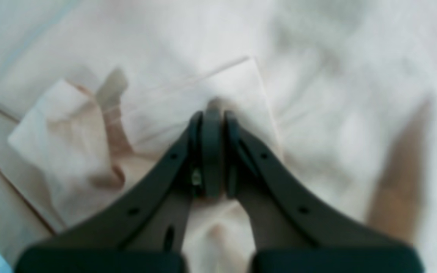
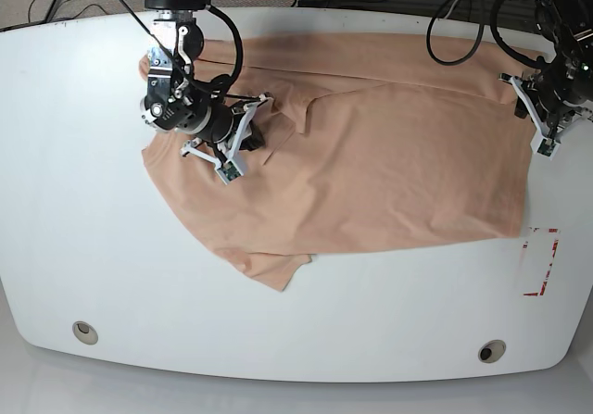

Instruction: Layout the t-shirt on the table in an organized manner, then fold the t-shirt properly

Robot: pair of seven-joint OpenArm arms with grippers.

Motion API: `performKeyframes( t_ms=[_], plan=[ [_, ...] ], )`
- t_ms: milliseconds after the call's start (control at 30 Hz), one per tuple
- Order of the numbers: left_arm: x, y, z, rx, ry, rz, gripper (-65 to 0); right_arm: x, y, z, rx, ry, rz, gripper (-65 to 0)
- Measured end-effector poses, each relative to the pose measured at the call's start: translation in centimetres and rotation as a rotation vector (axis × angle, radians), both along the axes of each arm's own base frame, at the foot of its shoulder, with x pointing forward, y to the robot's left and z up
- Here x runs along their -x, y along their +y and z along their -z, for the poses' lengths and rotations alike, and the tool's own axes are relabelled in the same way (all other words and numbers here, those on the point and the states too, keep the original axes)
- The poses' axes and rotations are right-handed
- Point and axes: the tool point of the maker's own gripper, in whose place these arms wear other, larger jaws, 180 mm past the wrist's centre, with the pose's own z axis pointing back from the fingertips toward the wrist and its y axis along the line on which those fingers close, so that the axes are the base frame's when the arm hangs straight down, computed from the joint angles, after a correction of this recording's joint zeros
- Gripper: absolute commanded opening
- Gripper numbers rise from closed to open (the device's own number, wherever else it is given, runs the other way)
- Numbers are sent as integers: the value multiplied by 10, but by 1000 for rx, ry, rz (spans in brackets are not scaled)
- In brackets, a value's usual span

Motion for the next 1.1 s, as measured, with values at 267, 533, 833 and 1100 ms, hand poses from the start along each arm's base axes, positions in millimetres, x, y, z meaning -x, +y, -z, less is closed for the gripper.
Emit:
performKeyframes(
  t_ms=[267,533,833,1100],
  plan=[
    [0,-1,0,1,0,2,-490,-6,-3,-23,18,-79,-1,-637],
    [0,-1,0,0,1,1,-490,-9,-8,-28,36,-99,-10,-541],
    [0,-1,1,1,2,3,-490,10,-14,-24,58,-79,-11,-197],
    [0,-1,0,2,1,3,-490,31,-13,-17,63,-43,-19,-258]
  ],
)
